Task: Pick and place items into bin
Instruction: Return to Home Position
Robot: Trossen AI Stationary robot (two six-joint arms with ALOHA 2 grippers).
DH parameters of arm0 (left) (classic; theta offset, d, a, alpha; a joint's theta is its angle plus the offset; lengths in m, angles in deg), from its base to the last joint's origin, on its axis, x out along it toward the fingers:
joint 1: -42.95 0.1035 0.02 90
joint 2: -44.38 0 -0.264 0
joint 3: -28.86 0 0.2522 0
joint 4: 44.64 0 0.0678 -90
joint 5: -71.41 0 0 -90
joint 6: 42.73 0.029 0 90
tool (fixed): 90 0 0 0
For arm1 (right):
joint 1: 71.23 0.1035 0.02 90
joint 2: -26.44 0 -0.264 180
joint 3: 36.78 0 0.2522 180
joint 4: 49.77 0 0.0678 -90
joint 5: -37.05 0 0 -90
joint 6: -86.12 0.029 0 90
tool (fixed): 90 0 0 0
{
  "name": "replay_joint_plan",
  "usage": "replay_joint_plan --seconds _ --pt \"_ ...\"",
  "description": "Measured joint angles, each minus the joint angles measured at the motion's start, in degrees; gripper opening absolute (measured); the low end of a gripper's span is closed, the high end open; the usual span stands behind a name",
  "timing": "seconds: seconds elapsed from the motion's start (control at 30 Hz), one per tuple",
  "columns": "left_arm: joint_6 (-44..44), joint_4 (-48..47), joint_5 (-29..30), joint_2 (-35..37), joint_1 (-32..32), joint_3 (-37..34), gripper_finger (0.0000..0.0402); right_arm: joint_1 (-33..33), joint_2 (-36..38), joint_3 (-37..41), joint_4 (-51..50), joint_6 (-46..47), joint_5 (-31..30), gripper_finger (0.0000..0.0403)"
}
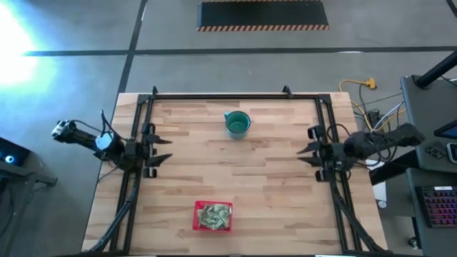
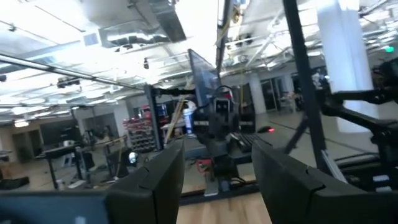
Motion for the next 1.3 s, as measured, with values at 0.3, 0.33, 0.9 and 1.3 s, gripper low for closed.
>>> replay_joint_plan --seconds 0.3,0.33,0.9,1.3 --pt "-4.63 -9.91 -6.89 7.38 10.25 0.72 0.0171 -11.94 0.04 -0.56 -2.95 4.63 13.65 0.0056" --pt "-5.16 -12.17 -6.89 8.36 10.72 0.7 0.0171 -12.39 0.02 -0.19 -3.09 4.79 13.69 0.0056" --pt "-8.15 -24.88 -6.81 18.94 11.24 -1.9 0.0171 -12.89 10.86 11.2 -0.17 6.39 7.1 0.0056" --pt "-8.15 -23.12 -7.89 18.72 13.07 -0.21 0.0171 -14.47 19.01 13.69 -5.02 9.68 8.42 0.0053"
